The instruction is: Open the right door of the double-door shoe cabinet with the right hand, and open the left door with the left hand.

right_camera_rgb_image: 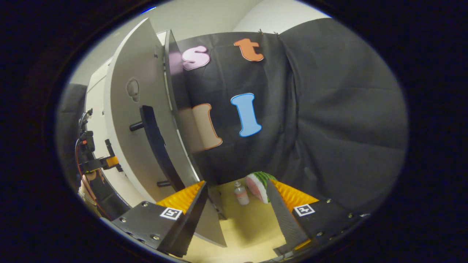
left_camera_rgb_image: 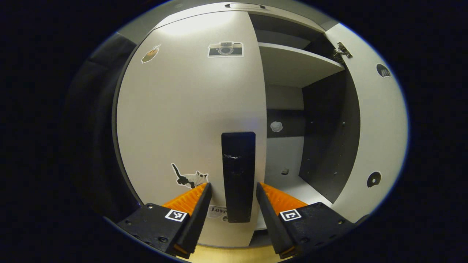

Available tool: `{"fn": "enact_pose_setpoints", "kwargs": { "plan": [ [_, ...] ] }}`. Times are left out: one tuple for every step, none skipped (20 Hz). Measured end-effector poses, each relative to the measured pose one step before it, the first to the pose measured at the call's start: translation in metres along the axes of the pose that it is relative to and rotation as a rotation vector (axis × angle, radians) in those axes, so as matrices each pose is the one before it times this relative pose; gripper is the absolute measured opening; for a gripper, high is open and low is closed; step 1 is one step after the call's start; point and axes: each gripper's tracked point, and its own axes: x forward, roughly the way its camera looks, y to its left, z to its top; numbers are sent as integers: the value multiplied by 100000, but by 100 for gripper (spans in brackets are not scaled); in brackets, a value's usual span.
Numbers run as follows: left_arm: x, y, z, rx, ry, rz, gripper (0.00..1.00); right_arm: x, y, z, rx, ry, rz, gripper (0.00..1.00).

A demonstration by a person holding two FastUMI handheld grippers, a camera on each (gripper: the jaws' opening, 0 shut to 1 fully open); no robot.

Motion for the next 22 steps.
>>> {"fn": "enact_pose_setpoints", "kwargs": {
  "plan": [
    [5,-72,-250,-1804,485,-561,66,244,2,-26,158,354,187,95],
    [129,-118,176,-1649,-1159,-621,58,157,12,-14,459,268,419,95],
    [44,-15,-117,-731,836,-153,54,127,58,-11,484,140,413,95],
    [-89,-170,-43,-282,741,-314,52,62,181,-122,377,122,486,95],
    [74,-288,6,-433,-400,-46,46,-103,126,-80,111,79,360,95],
    [-186,-22,131,714,441,1050,41,13,-12,-122,-184,112,106,95],
    [188,22,-172,868,643,30,34,-214,-225,-19,-478,93,-224,95],
    [5,52,23,-17,364,-395,34,-229,-172,-202,-481,177,-365,95],
    [-24,-18,-30,-723,246,-483,32,-190,-193,-219,-72,354,-343,95],
    [-31,-41,-39,-856,405,-281,31,-321,-342,-170,319,723,-489,95],
    [-46,-25,-45,-345,62,-8,30,-219,-343,-101,406,640,-610,95],
    [-8,25,38,16,-132,284,28,-385,-231,-123,409,289,-903,95],
    [38,51,16,177,-337,407,27,-539,-365,74,220,-210,-876,95],
    [-2,18,-38,288,64,184,26,-386,-207,83,-10,-682,-959,95],
    [-84,-35,-5,-86,68,-215,25,-541,-522,254,-136,-835,-1112,95],
    [-94,-18,-14,-553,81,-361,24,-459,-293,1,82,-748,-1127,95],
    [-80,43,-93,-358,70,-388,24,-664,-400,109,426,-643,-782,95],
    [-162,43,28,48,-530,-297,23,-447,-193,-44,715,-216,-777,95],
    [-148,5,-4,219,-469,-257,23,-470,-428,-112,886,204,-614,95],
    [-176,19,-51,278,-28,-180,23,-405,-361,-246,961,407,-602,95],
    [-29,69,-57,132,45,-239,22,-446,-373,-89,1014,377,-485,95],
    [-124,109,13,42,121,-239,23,-331,-215,-133,1000,282,-478,95]
  ]
}}
